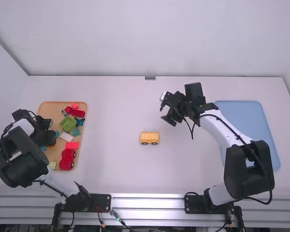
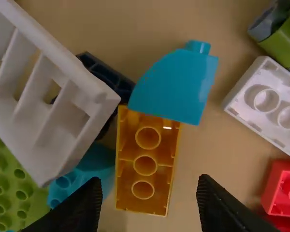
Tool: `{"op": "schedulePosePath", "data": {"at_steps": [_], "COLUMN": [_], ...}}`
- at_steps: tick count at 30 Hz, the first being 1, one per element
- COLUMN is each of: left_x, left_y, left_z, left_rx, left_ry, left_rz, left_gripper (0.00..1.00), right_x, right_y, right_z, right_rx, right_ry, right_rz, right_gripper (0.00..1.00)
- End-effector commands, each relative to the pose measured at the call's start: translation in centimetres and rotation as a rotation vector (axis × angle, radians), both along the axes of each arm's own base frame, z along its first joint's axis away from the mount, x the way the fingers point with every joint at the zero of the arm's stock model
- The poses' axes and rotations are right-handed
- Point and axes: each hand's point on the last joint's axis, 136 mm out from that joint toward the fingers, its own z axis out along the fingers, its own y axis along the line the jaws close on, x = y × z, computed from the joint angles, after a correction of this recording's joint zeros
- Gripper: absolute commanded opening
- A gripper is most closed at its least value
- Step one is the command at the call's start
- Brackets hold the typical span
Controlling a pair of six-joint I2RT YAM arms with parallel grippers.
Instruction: Assemble lego blocks to make yellow taxi
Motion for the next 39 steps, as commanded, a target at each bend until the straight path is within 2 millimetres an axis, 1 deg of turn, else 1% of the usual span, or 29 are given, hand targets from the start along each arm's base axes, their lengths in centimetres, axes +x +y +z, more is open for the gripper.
{"op": "schedulePosePath", "data": {"at_steps": [1,5,10,11,15,17,20,21,22,25,30,32,33,34,35,36,38,39], "left_x": [-0.7,-1.0,-1.0,-1.0,-1.0,-1.1,-1.1,-1.2,-1.2,-1.0,-1.1,-1.1,-1.1,-0.9,-0.7,-0.6,-0.3,-0.2], "left_y": [-0.3,-0.5,-0.6,-0.6,-0.7,-0.8,-0.9,-0.6,-0.5,-0.5,-0.6,-0.6,-0.6,-0.4,-0.1,0.1,0.7,0.8], "left_z": [-0.9,-1.5,-2.4,-2.6,-2.9,-3.0,-3.2,-3.2,-3.2,-3.3,-3.4,-3.4,-3.4,-3.2,-2.9,-2.7,-1.5,-1.3], "left_rx": [-0.013,-0.006,0.006,0.009,0.011,0.008,-0.006,0.002,0.003,0.005,0.001,-0.001,-0.001,0.003,0.007,0.012,0.017,0.016], "left_ry": [0.018,0.018,-0.001,-0.005,-0.014,-0.012,-0.025,-0.036,-0.037,-0.049,-0.047,-0.049,-0.049,-0.056,-0.061,-0.061,-0.064,-0.066], "left_rz": [0.024,0.024,0.024,0.027,0.026,0.026,0.031,0.058,0.063,0.079,0.084,0.102,0.102,0.107,0.116,0.126,0.178,0.188], "left_gripper": [0.52,0.52,0.50,0.49,0.47,0.44,0.43,0.40,0.40,0.33,0.31,0.25,0.25,0.17,0.12,0.10,0.07,0.07], "right_x": [0.7,0.6,0.6,0.6,0.6,0.6,0.6,0.6,0.6,0.6,0.2,0.3,0.3,0.2,0.2,0.3,0.3,0.3], "right_y": [0.4,0.8,0.8,0.8,0.8,0.8,0.8,0.8,0.8,0.9,1.5,1.5,1.5,1.6,1.6,1.6,1.6,1.6], "right_z": [2.2,2.3,2.3,2.3,2.3,2.3,2.3,2.3,2.3,2.3,2.2,2.3,2.3,2.3,2.3,2.3,2.4,2.4], "right_rx": [0.024,0.026,0.026,0.026,0.026,0.026,0.026,0.026,0.026,0.025,0.022,0.024,0.024,0.024,0.026,0.027,0.028,0.028], "right_ry": [-0.054,-0.063,-0.061,-0.061,-0.061,-0.060,-0.060,-0.060,-0.060,-0.060,-0.061,-0.061,-0.061,-0.061,-0.062,-0.063,-0.065,-0.065], "right_rz": [0.005,0.015,0.014,0.014,0.014,0.013,0.014,0.014,0.014,0.016,0.032,0.031,0.031,0.034,0.035,0.034,0.034,0.035], "right_gripper": [0.99,0.99,0.99,0.99,0.99,0.99,0.99,0.99,0.99,0.99,0.99,0.99,0.99,0.99,0.99,0.99,0.99,1.00]}}
